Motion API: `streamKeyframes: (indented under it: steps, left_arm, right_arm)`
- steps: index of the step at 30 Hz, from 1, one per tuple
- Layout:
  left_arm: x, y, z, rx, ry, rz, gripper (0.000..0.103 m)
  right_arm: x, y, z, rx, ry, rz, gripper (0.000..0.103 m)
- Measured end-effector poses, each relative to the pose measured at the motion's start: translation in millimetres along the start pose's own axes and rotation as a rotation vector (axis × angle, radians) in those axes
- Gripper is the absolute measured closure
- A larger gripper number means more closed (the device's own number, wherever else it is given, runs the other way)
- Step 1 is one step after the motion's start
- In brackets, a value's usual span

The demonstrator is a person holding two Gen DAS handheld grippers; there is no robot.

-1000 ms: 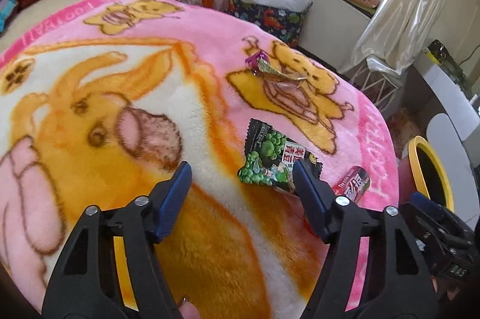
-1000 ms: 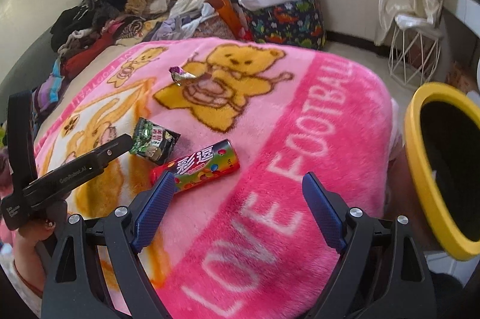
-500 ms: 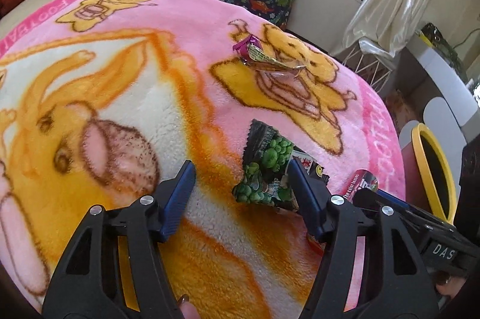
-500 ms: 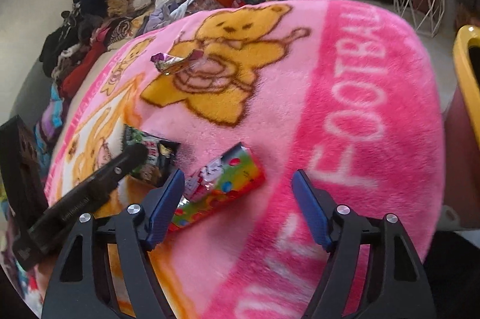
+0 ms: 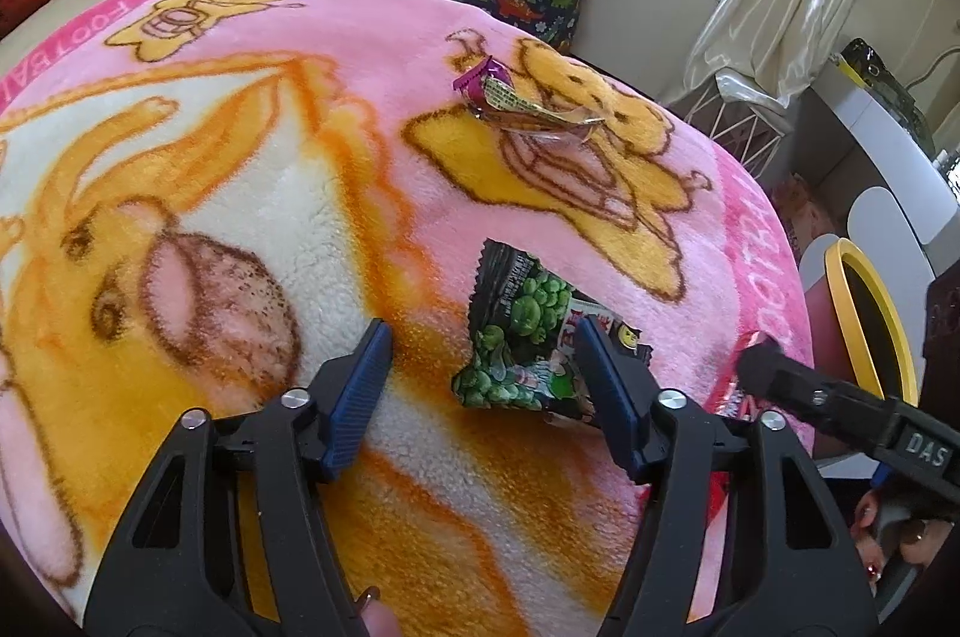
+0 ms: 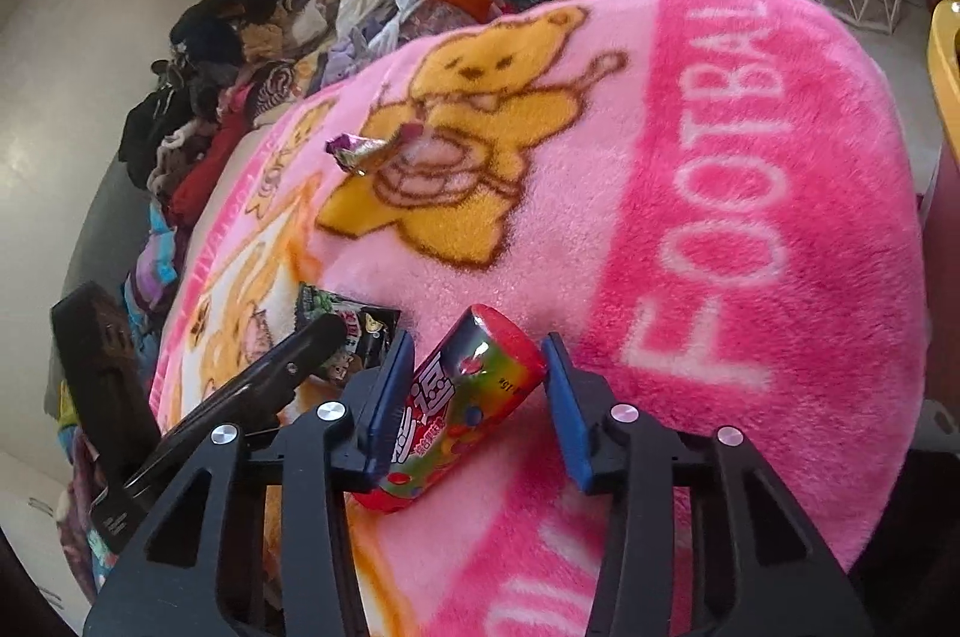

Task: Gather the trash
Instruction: 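Grasp the green snack pack with the left tool while the right tool grasps the candy tube, then carry the green pack and candy tube over the yellow bin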

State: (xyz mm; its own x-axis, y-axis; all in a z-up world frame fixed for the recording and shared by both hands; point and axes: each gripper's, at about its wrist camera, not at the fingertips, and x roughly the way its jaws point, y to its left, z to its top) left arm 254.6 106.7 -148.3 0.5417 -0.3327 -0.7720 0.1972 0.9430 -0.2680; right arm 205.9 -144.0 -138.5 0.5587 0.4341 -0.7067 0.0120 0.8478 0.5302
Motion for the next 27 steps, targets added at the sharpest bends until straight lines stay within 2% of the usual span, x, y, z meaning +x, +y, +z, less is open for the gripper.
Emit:
streamKeyframes:
  steps: [2, 4, 5, 6, 7, 12, 17, 20, 27]
  left_arm:
    - [-1, -2, -1, -0.009, -0.002, 0.000, 0.061]
    - [-3, -6, -2, -0.009, -0.004, 0.004, 0.083]
    - [-4, -9, -2, -0.009, -0.004, 0.007, 0.087]
    - [-5, -11, -3, -0.010, -0.005, 0.006, 0.096]
    - [-7, -14, -2, -0.016, -0.010, -0.002, 0.098]
    - [-21, -37, 1, 0.002, -0.044, -0.019, 0.101]
    - [-37, -82, 4, 0.044, -0.088, -0.082, 0.101]
    - [-42, -114, 4, 0.078, -0.100, -0.132, 0.101]
    - [-40, -196, -1, 0.193, -0.103, -0.220, 0.101]
  right_arm:
    - [-9, 3, -1, -0.029, -0.018, -0.009, 0.063]
    - [-17, 7, -1, -0.065, -0.040, -0.027, 0.064]
    - [-23, 8, -1, -0.087, -0.054, -0.039, 0.064]
    - [-28, 10, 0, -0.104, -0.067, -0.051, 0.065]
    - [-30, 11, 0, -0.117, -0.077, -0.058, 0.065]
    - [-56, 11, 6, -0.161, -0.148, -0.094, 0.068]
    - [-97, -4, 16, -0.160, -0.248, -0.126, 0.068]
    - [-130, -24, 22, -0.142, -0.314, -0.166, 0.068]
    - [-190, -88, 28, -0.027, -0.400, -0.254, 0.069]
